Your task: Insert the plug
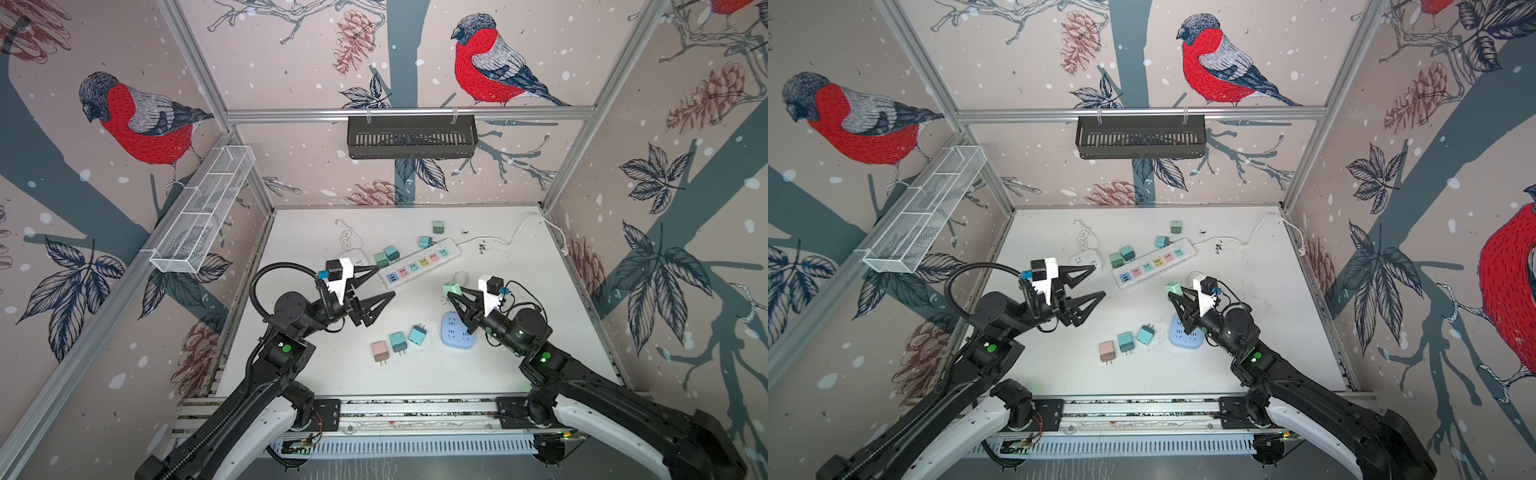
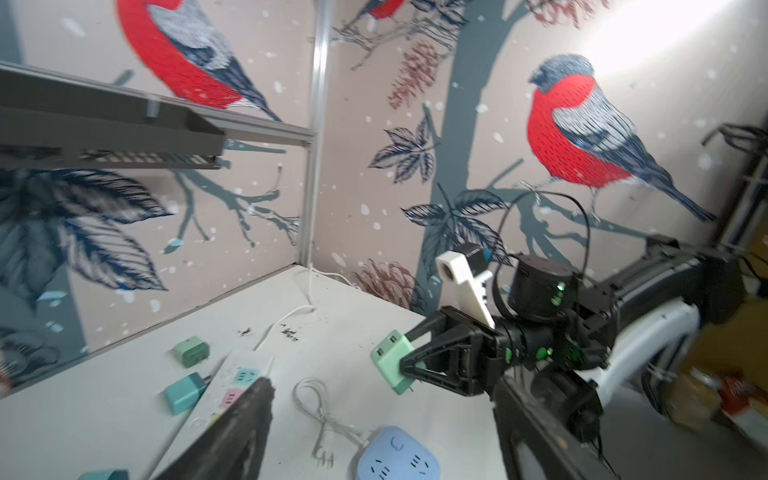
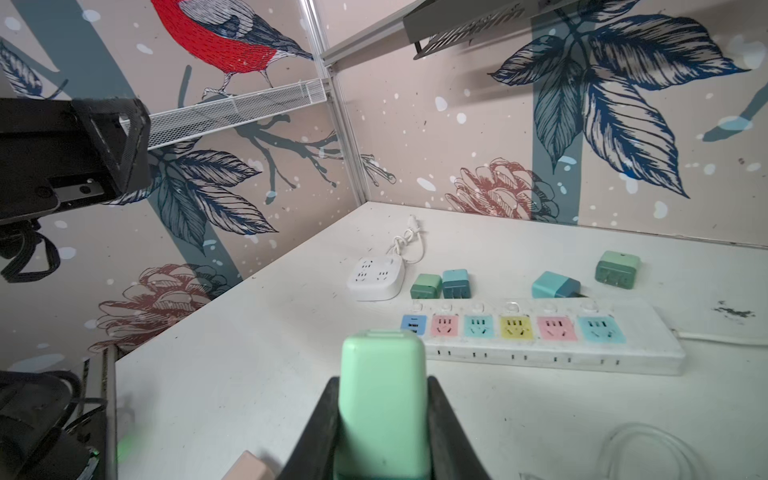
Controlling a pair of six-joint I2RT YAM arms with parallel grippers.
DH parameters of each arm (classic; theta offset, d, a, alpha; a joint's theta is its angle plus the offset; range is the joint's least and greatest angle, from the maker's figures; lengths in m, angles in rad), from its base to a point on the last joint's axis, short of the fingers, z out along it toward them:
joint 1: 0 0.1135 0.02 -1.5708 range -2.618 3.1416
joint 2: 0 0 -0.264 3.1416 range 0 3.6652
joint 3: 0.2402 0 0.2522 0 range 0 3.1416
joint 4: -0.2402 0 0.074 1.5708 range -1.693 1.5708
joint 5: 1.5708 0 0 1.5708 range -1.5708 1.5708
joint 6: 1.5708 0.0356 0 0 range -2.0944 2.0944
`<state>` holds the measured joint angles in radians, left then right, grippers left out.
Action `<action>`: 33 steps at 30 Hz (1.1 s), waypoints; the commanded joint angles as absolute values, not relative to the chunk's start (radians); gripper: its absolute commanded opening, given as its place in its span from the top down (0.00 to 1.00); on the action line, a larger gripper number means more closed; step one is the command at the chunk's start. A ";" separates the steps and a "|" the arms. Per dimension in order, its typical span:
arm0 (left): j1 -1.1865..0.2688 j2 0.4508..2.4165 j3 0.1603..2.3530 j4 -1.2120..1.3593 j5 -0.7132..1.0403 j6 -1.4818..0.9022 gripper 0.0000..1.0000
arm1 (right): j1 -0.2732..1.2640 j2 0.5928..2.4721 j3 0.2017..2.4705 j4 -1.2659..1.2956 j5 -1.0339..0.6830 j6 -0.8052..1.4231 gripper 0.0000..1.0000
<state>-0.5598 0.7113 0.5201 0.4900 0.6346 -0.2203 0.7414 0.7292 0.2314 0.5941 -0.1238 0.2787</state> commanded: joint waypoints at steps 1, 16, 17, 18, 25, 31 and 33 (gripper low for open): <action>-0.655 0.758 0.572 0.420 0.638 0.004 0.20 | 0.744 0.721 0.237 0.630 -0.220 0.226 0.98; -0.751 0.962 0.663 0.296 0.745 0.180 0.31 | 0.771 0.748 0.192 0.692 -0.456 0.049 0.98; -0.765 0.978 0.676 0.275 0.745 0.199 0.31 | 0.773 0.738 0.190 0.682 -0.450 0.032 0.98; -0.778 0.991 0.689 0.253 0.742 0.217 0.32 | 0.773 0.729 0.190 0.671 -0.448 0.015 0.98; -0.863 1.040 0.747 0.133 0.708 0.329 0.36 | 0.793 0.643 0.154 0.651 -0.413 -0.085 0.98; -0.866 1.029 0.739 0.112 0.701 0.360 0.41 | 0.817 0.591 0.141 0.625 -0.494 -0.123 0.98; -0.868 1.028 0.741 0.108 0.711 0.365 0.42 | 0.831 0.589 0.145 0.608 -0.498 -0.138 0.98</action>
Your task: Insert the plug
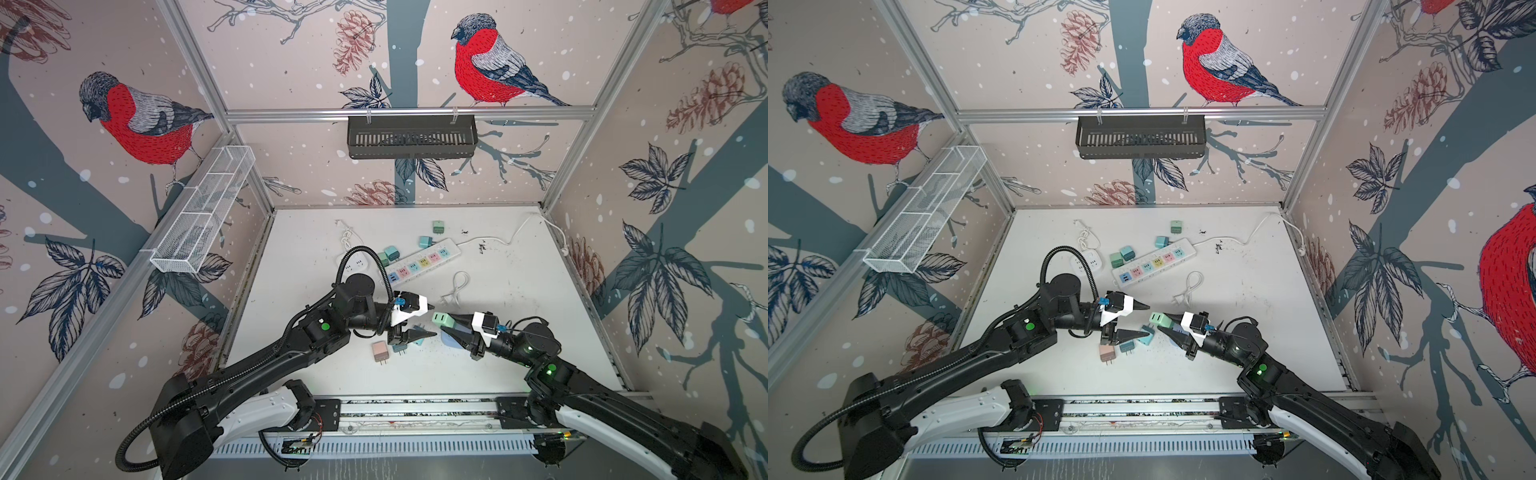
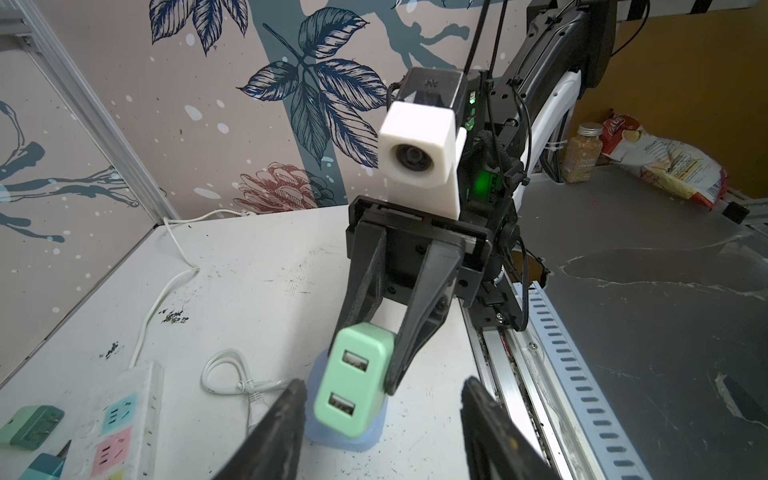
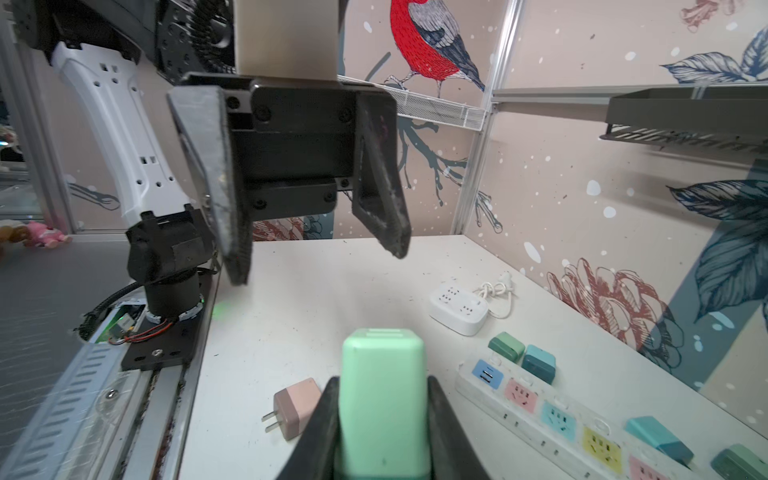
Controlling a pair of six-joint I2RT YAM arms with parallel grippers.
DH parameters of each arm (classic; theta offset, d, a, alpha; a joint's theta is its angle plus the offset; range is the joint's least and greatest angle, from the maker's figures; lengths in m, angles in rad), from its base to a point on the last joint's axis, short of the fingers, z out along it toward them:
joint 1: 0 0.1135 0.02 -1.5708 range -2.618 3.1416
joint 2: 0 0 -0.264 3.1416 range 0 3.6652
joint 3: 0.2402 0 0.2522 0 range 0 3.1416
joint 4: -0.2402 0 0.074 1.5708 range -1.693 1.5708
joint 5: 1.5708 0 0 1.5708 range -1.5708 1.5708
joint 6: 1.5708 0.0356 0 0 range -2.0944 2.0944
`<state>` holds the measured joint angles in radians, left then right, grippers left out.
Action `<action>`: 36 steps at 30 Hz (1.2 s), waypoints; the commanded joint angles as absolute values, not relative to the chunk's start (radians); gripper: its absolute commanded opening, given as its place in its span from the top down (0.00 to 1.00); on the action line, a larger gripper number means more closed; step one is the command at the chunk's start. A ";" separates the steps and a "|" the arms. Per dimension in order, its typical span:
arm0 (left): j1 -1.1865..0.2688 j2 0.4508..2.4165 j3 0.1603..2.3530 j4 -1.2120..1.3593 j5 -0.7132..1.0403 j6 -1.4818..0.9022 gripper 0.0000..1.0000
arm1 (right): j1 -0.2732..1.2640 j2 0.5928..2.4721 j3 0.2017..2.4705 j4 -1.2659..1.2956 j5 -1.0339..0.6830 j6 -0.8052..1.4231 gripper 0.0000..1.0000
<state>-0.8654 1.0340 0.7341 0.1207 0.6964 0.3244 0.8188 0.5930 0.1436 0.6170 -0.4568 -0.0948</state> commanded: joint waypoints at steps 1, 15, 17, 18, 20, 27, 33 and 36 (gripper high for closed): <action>-0.868 1.028 0.740 0.107 0.714 0.367 0.43 | 0.838 0.587 0.149 0.597 -0.505 -0.145 0.99; -0.880 1.040 0.743 0.063 0.755 0.416 0.54 | 0.859 0.471 0.130 0.550 -0.549 -0.173 0.99; -0.883 1.051 0.750 0.057 0.761 0.420 0.54 | 0.855 0.482 0.136 0.548 -0.545 -0.166 0.99; -0.886 1.058 0.753 0.052 0.763 0.422 0.54 | 0.853 0.489 0.141 0.546 -0.540 -0.161 0.99; -0.892 1.072 0.765 0.042 0.751 0.426 0.52 | 0.847 0.502 0.152 0.539 -0.550 -0.156 0.99; -0.905 1.102 0.782 0.022 0.718 0.437 0.55 | 0.837 0.504 0.157 0.541 -0.565 -0.143 0.99; -0.913 1.149 0.810 0.001 0.694 0.442 0.62 | 0.831 0.499 0.153 0.541 -0.584 -0.141 0.99; -0.919 1.170 0.824 -0.011 0.685 0.445 0.62 | 0.829 0.481 0.146 0.543 -0.589 -0.137 0.99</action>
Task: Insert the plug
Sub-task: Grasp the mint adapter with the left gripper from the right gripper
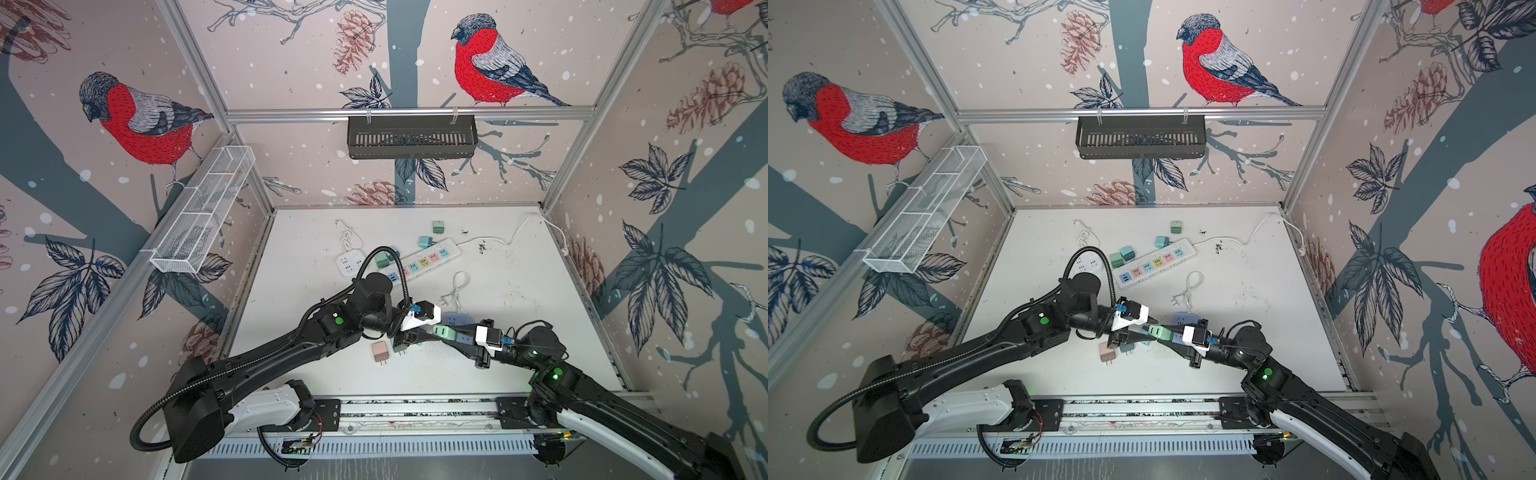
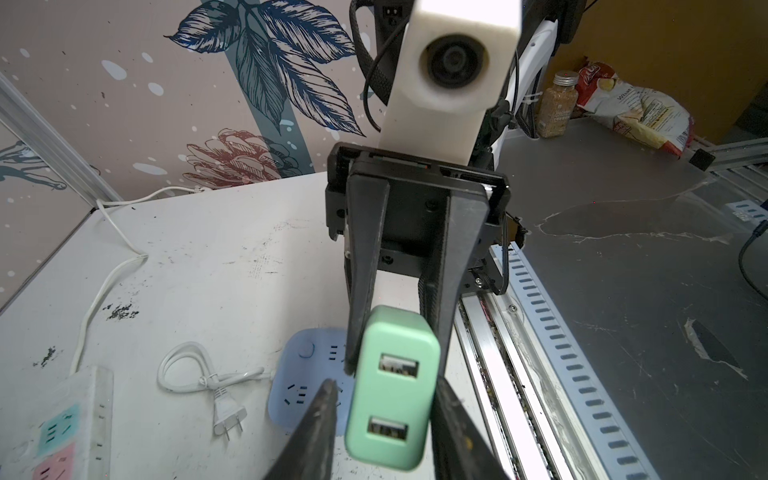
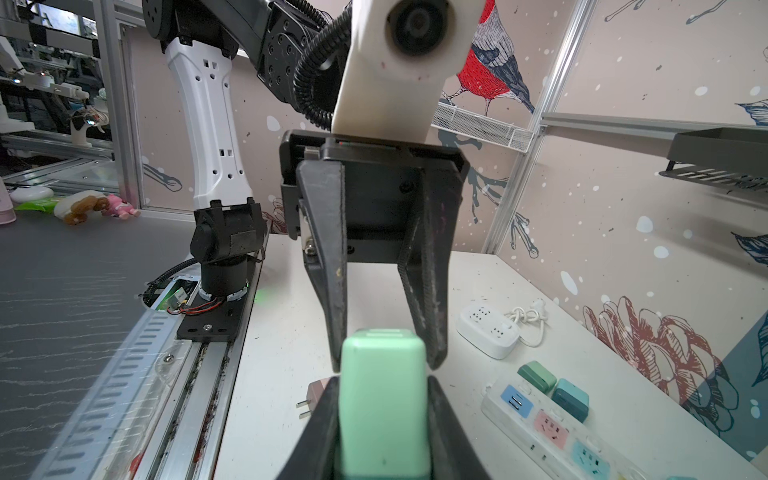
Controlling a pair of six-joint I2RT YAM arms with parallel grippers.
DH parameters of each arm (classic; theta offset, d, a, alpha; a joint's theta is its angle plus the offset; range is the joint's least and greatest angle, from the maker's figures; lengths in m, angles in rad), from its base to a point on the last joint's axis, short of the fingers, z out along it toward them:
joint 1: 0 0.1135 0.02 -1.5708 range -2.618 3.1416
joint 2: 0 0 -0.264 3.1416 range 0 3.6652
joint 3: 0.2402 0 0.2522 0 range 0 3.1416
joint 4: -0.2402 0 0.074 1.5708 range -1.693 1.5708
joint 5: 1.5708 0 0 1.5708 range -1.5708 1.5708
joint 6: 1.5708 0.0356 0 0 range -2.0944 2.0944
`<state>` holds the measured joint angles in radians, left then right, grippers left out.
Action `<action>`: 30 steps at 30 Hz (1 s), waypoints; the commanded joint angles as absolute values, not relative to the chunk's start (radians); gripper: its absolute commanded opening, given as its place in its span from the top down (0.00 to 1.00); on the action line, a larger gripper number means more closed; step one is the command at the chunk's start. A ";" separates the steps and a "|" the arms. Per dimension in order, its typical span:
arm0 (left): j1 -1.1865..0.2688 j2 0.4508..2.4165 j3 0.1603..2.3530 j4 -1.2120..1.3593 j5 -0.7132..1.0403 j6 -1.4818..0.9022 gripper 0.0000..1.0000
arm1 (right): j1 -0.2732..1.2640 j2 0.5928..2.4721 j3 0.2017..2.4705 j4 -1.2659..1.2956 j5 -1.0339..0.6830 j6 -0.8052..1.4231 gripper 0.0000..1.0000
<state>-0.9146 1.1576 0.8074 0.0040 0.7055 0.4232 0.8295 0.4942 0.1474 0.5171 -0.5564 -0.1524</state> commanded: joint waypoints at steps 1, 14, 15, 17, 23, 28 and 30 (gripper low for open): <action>-0.921 1.173 0.829 -0.017 0.681 0.445 0.62 | 0.828 0.474 0.142 0.546 -0.588 -0.135 0.99; -0.932 1.188 0.837 -0.038 0.692 0.463 0.67 | 0.816 0.448 0.130 0.555 -0.611 -0.118 0.99; -0.933 1.196 0.840 -0.039 0.694 0.465 0.67 | 0.815 0.446 0.131 0.555 -0.619 -0.118 0.99; -0.938 1.212 0.856 -0.055 0.699 0.469 0.68 | 0.816 0.446 0.126 0.561 -0.628 -0.117 0.98; -0.964 1.221 0.867 -0.065 0.695 0.483 0.70 | 0.816 0.463 0.132 0.566 -0.632 -0.113 0.99; -0.977 1.226 0.867 -0.060 0.695 0.495 0.81 | 0.816 0.497 0.133 0.581 -0.633 -0.112 0.98; -0.980 1.225 0.863 -0.058 0.711 0.505 0.88 | 0.816 0.507 0.137 0.581 -0.622 -0.106 0.97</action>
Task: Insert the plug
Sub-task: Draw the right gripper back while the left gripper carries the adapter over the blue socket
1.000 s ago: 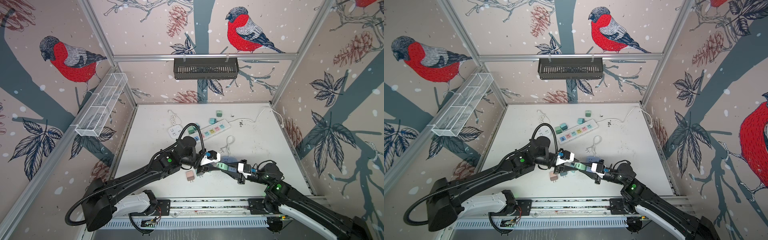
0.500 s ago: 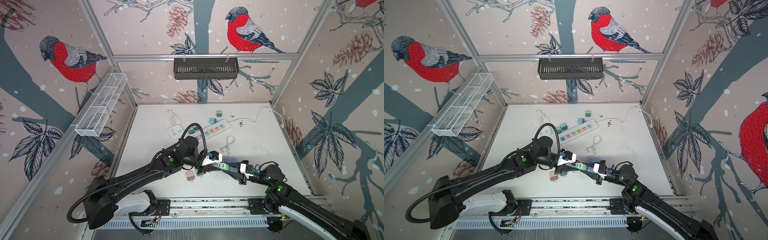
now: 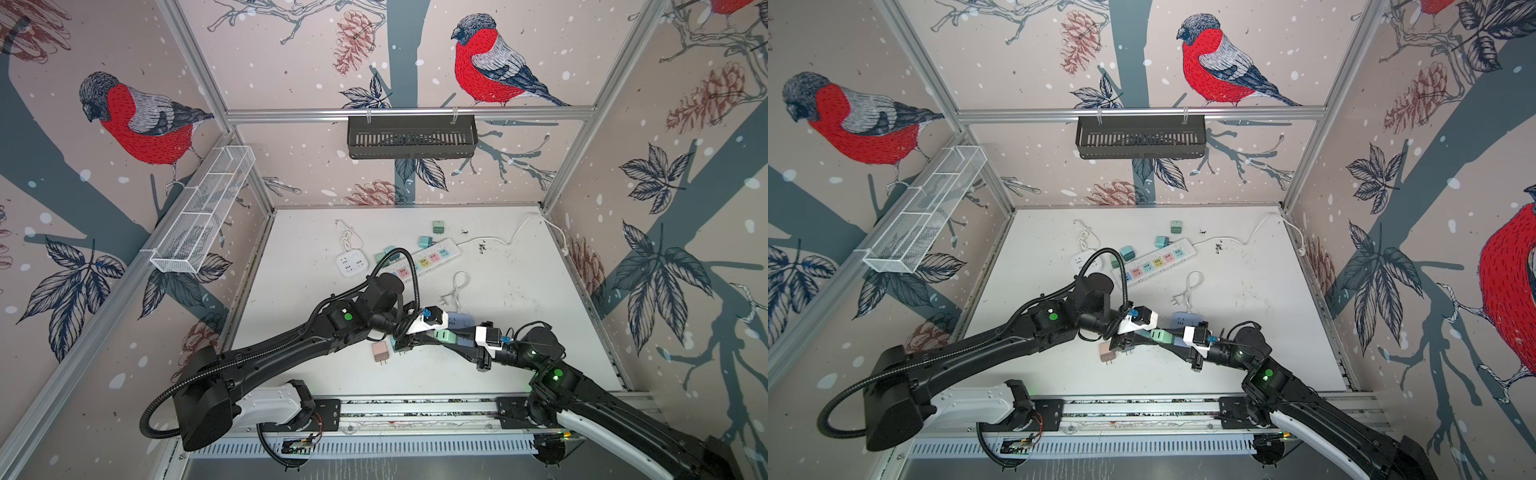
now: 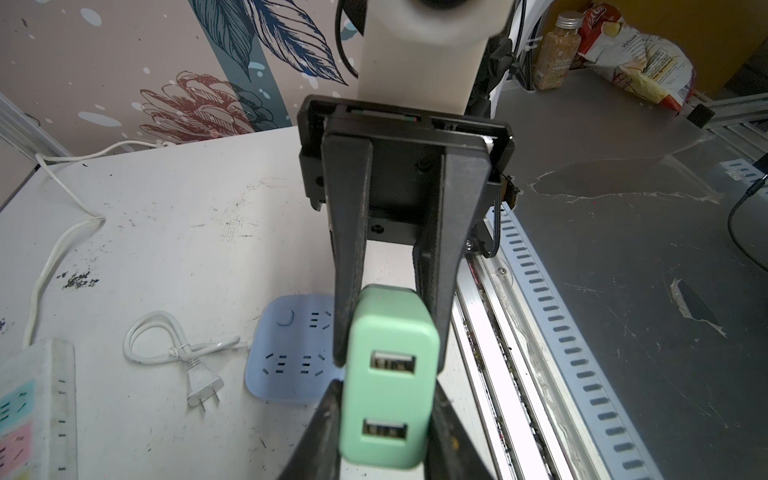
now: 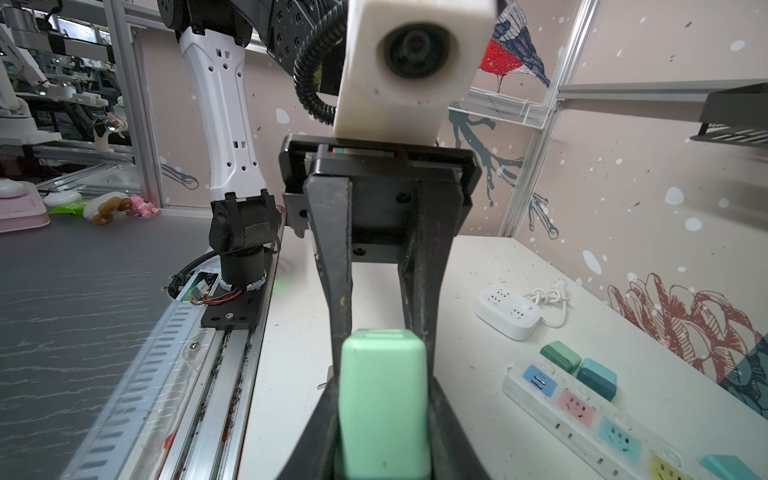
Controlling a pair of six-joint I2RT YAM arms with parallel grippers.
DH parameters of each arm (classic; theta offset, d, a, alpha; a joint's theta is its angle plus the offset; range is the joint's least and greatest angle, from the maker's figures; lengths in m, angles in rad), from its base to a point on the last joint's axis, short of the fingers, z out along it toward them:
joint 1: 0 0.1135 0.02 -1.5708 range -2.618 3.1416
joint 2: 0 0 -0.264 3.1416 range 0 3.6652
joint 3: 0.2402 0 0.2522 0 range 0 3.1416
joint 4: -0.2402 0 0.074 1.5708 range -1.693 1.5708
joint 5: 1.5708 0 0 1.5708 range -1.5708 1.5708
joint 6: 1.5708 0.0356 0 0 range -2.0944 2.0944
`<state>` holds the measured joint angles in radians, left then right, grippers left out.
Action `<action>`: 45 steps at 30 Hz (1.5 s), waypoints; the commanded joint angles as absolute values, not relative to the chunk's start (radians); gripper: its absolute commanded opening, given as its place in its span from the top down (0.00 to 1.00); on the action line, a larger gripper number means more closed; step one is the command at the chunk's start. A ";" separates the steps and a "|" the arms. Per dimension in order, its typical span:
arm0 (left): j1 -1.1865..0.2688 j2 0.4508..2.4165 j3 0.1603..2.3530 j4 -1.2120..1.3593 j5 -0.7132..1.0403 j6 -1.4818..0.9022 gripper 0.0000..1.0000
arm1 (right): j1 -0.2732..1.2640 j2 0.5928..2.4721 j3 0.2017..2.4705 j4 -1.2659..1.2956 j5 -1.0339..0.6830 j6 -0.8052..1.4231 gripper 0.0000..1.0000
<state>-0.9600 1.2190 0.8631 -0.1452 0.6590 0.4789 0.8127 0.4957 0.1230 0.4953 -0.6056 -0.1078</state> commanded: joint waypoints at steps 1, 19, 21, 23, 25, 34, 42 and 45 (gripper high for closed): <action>-0.980 1.223 0.862 -0.052 0.715 0.509 0.91 | 0.816 0.508 0.135 0.584 -0.613 -0.102 0.94; -0.980 1.189 0.803 0.106 0.299 0.391 1.00 | 0.798 0.390 0.106 0.572 -0.133 0.046 0.24; -0.980 1.193 0.804 0.106 0.268 0.393 1.00 | 0.789 0.344 0.081 0.584 -0.070 0.069 0.20; -0.981 1.199 0.814 0.094 0.228 0.394 1.00 | 0.776 0.307 0.062 0.588 -0.001 0.096 0.17; -0.980 1.205 0.826 0.073 0.190 0.400 1.00 | 0.754 0.283 0.058 0.568 0.074 0.116 0.15; -0.981 1.295 0.853 -0.002 0.279 0.533 1.00 | 0.552 0.333 0.025 0.518 0.340 0.309 0.02; -0.982 1.455 0.991 -0.142 0.374 0.517 1.00 | 0.266 0.539 0.039 0.539 0.259 0.490 0.00; -0.982 1.539 1.080 -0.192 0.356 0.508 1.00 | 0.198 0.624 0.041 0.566 0.247 0.541 0.00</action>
